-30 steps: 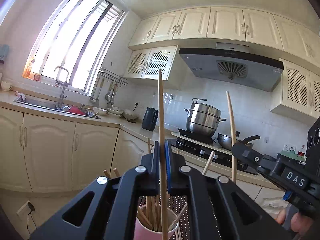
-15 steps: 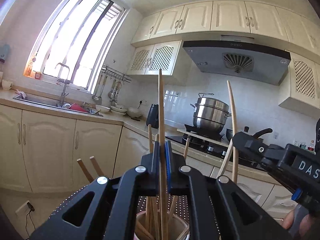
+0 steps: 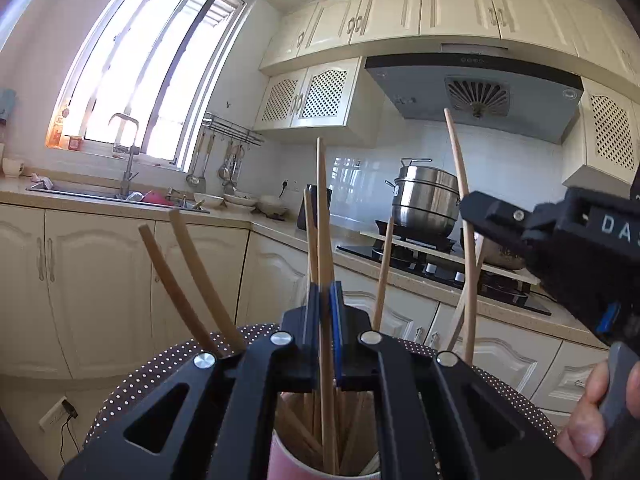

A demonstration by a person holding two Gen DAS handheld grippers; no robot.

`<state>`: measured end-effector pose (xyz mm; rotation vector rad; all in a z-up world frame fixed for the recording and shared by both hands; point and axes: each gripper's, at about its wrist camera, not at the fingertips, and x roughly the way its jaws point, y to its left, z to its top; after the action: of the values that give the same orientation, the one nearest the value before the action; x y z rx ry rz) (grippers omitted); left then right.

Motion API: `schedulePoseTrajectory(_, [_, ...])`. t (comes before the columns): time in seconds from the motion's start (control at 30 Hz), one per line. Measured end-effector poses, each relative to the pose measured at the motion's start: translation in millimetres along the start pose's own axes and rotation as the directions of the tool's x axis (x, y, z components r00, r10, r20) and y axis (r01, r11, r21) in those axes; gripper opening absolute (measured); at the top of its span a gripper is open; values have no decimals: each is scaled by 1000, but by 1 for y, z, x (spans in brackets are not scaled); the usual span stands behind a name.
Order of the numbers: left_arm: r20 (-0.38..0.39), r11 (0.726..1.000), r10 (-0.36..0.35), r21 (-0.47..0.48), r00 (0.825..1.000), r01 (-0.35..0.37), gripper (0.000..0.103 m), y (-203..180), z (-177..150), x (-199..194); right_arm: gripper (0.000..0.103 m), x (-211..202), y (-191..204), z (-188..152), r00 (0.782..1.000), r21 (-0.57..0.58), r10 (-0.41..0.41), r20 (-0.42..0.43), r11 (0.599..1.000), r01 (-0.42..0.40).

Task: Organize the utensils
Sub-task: 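Lower the chopstick into the cup and open the right gripper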

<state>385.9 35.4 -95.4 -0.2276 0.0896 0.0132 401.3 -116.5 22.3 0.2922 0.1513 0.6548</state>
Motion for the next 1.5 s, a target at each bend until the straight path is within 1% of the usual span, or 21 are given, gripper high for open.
schedulePoseTrajectory(0.17, [-31, 1000, -10, -3, 999, 10, 6, 8, -8, -6, 6, 8, 10, -1, 1000, -25, 10, 11, 1000, -9])
schedulePoseTrajectory(0.4, [-47, 999, -22, 23, 999, 23, 6, 11, -11, -19, 6, 20, 18, -2, 999, -63, -7, 32, 998, 9])
schedulePoseTrajectory(0.63, [-63, 998, -31, 43, 998, 34, 6, 9, -11, -28, 6, 23, 24, -14, 1000, -130, -21, 16, 991, 23])
schedulePoseTrajectory(0.8, [-67, 997, -32, 62, 997, 36, 6, 5, -11, -33, 6, 16, 23, -21, 1000, -142, -20, 1, 990, 20])
schedulePoseTrajectory(0.97, [-75, 997, -28, 66, 997, 33, 6, 3, -10, -37, 7, 9, 24, -17, 1000, -162, -18, 5, 987, 19])
schedulePoseTrajectory(1.03, [-79, 997, -27, 66, 997, 32, 6, 2, -10, -38, 7, 10, 24, -13, 999, -163, -27, 18, 986, 30])
schedulePoseTrajectory(1.17, [-80, 997, -25, 73, 996, 31, 6, 3, -9, -42, 6, 15, 25, -9, 999, -157, -22, 27, 987, 26])
schedulePoseTrajectory(1.37, [-92, 996, -13, 85, 996, 21, 6, 2, -10, -43, 7, 19, 22, -23, 999, -167, -30, -16, 986, 26])
schedulePoseTrajectory(1.5, [-106, 998, -11, 66, 994, 19, 6, 3, -9, -42, 7, 12, 18, -31, 998, -167, -38, -46, 986, 30])
